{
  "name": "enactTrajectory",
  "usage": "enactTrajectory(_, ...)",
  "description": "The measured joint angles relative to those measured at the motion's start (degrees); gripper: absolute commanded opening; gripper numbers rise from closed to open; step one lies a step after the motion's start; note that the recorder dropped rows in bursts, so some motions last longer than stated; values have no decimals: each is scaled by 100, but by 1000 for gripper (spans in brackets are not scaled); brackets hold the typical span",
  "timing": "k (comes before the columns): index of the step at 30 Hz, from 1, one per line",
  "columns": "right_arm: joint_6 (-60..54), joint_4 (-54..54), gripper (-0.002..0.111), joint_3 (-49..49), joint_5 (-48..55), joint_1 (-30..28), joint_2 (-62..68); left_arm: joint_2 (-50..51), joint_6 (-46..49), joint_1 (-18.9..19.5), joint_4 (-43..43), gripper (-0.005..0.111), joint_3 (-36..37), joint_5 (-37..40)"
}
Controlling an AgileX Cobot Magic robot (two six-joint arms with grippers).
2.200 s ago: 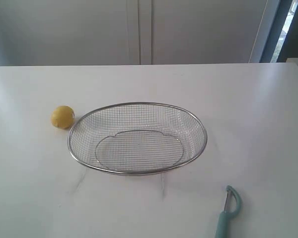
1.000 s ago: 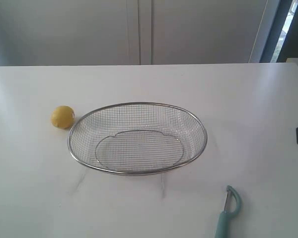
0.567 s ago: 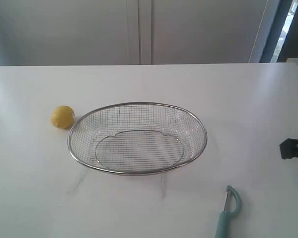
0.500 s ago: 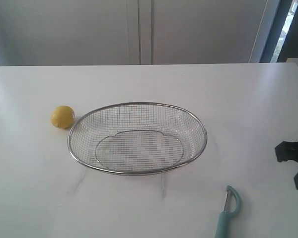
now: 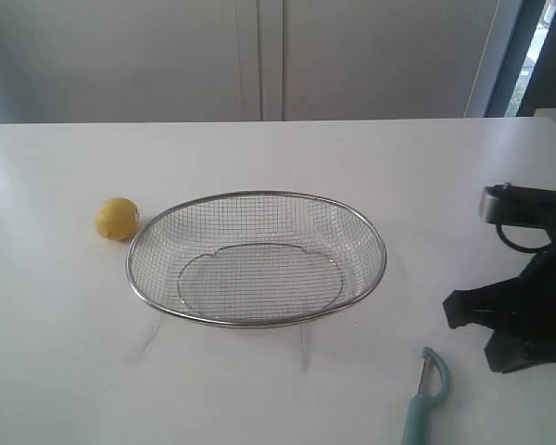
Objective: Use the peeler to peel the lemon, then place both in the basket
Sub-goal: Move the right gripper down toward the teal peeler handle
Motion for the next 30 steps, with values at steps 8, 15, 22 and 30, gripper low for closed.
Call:
enactTrajectory(8,431,0,0,0,-305,683,347,0,0,0,0,0,0,0)
enactTrajectory(15,925,0,0,0,-697,1215,741,0,0,0,0,0,0,0)
enactTrajectory(22,2097,-341,0,0,-1008,1628,965,0,0,0,0,0,0,0)
enactTrajectory(30,4026,-751,0,56,-1331,1693,1276,0,0,0,0,0,0,0)
